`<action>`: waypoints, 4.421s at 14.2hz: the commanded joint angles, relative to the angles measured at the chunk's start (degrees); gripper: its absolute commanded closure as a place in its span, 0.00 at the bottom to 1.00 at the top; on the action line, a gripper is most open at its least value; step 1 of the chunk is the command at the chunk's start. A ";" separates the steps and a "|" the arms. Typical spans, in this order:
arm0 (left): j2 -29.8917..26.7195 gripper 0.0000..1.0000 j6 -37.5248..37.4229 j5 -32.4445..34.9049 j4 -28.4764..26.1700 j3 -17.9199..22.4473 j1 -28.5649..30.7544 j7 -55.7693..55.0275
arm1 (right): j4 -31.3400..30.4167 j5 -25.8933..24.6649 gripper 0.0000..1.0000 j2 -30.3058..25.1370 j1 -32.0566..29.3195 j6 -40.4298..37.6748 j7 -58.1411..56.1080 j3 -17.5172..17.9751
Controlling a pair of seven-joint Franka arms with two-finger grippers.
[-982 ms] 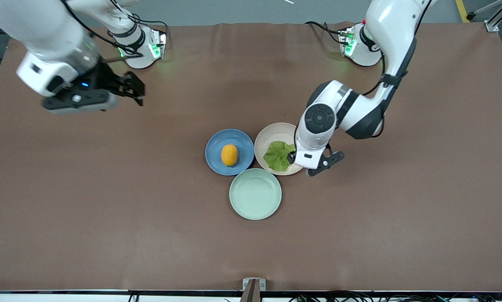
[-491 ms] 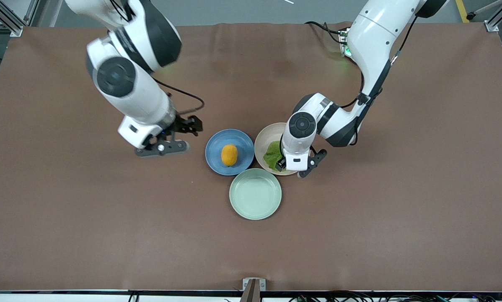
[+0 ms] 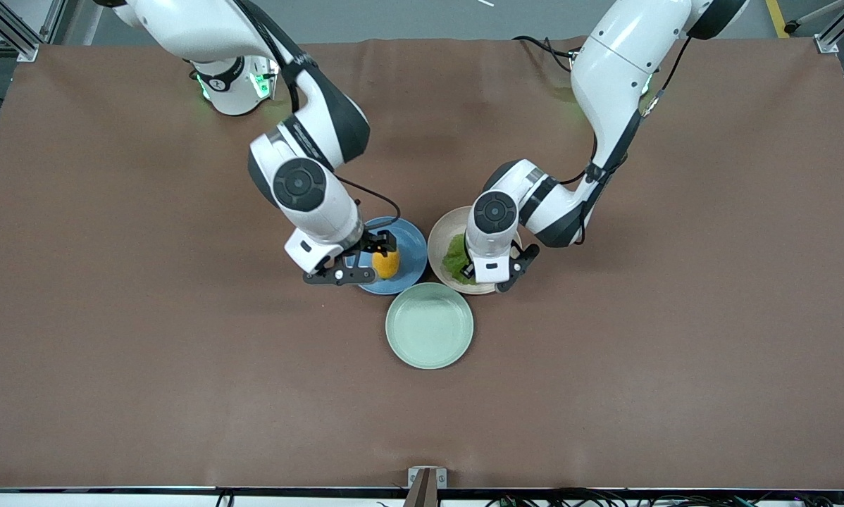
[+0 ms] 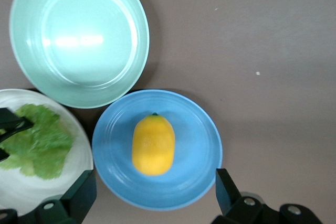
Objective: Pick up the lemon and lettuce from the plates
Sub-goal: 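Grasp the lettuce with the left gripper while the right gripper reaches the lemon, then lift the lettuce off the plate with the left gripper while the right grasps lemon, then place the lettuce on the table with the left gripper while the right carries lemon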
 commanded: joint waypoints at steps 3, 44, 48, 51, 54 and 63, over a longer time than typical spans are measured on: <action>-0.40 0.91 0.02 2.03 -0.99 0.21 -0.21 -0.73 | -4.39 0.83 0.00 2.72 1.47 6.32 3.63 -0.47; -16.64 0.00 -32.67 3.52 17.98 -0.85 32.75 44.76 | -10.45 -6.20 0.76 -13.36 -25.38 -16.97 -24.71 -1.09; -22.70 0.00 -34.34 3.52 18.34 -0.41 33.10 59.97 | -20.10 -8.30 0.75 -12.21 -36.82 0.57 -35.46 -1.09; -27.28 0.00 -37.41 3.70 18.34 -0.06 33.10 71.83 | -26.35 -10.07 0.74 -9.41 -40.79 11.75 -35.38 -1.17; -30.80 0.00 -43.19 2.04 18.25 -0.67 36.35 82.38 | -27.77 -10.07 0.73 -4.75 -42.46 18.79 -35.29 -1.17; -47.50 0.00 -39.97 -5.44 -0.64 5.48 29.42 84.09 | -27.51 -10.07 0.00 -5.86 -42.91 18.05 -34.76 -1.09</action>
